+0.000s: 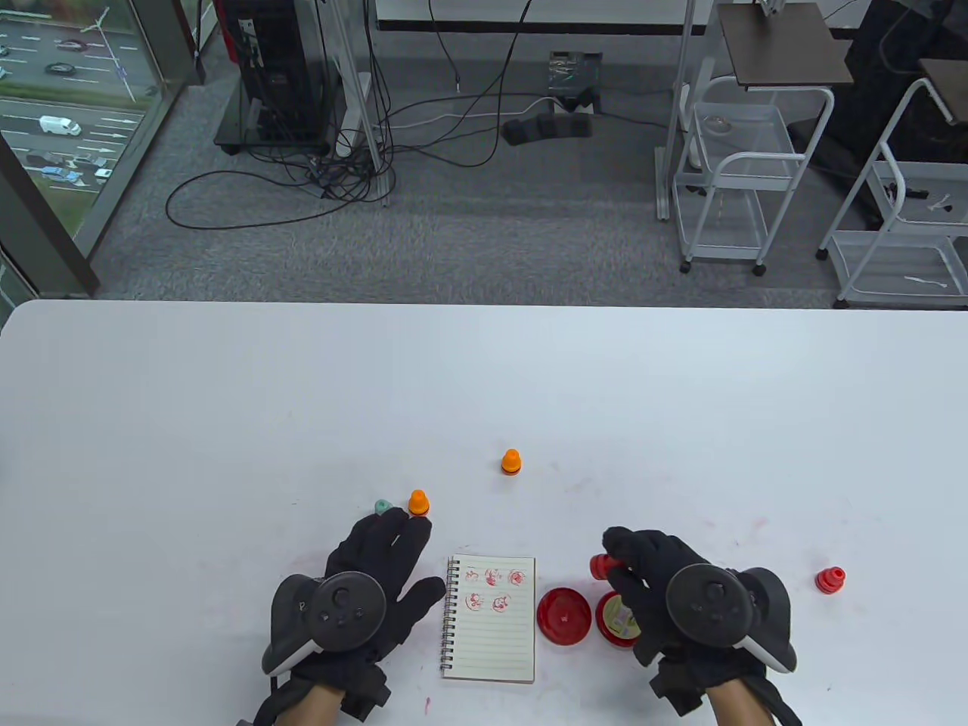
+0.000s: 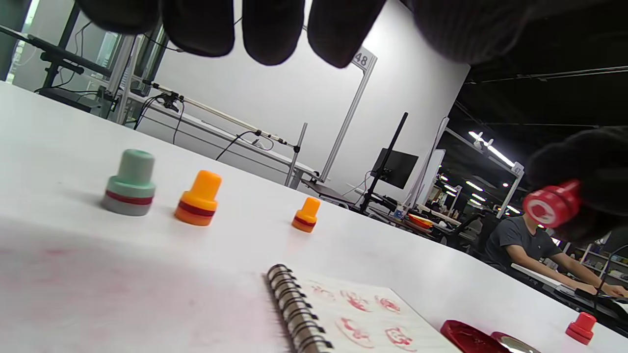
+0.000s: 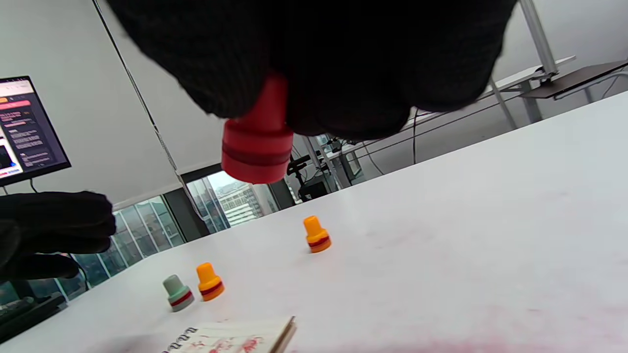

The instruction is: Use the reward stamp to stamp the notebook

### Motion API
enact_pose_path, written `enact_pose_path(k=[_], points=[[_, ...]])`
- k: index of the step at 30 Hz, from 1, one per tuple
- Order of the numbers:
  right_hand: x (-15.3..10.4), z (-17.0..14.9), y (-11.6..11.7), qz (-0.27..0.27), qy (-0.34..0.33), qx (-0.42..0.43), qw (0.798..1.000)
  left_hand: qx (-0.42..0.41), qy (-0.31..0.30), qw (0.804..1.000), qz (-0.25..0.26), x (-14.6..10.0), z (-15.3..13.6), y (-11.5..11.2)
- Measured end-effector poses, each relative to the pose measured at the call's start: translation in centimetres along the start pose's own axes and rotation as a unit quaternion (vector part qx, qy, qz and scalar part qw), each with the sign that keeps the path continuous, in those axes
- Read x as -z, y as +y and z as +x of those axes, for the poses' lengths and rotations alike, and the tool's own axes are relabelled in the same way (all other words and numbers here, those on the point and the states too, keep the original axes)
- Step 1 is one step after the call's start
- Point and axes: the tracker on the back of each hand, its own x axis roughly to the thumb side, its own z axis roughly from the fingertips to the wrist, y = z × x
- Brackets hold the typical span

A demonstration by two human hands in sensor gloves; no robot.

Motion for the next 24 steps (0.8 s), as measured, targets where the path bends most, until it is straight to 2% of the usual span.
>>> enact_pose_path(k=[3,5,13,18,24], points=[[0.3,0.4,1.7,-0.025,-0.018,0.080,0.996,-0.022,-0.016,1.000,0.007,0.3,1.2,-0.8],[0.3,0.6,2.7,-0.008,-0.035,0.140,0.989,-0.033,-0.029,0.999,0.004,0.6,1.9,-1.4],[-1.1,2.2,3.8,-0.010,-0.060,0.220,0.974,-0.018,-0.092,0.996,-0.003,1.0,5.0,-3.0],[-1.4,2.9,4.2,-0.034,-0.072,0.194,0.978,0.011,-0.121,0.993,0.000,0.7,6.0,-3.3],[-1.5,2.9,4.2,-0.038,-0.066,0.189,0.979,-0.009,-0.130,0.991,-0.009,0.5,6.2,-3.3]])
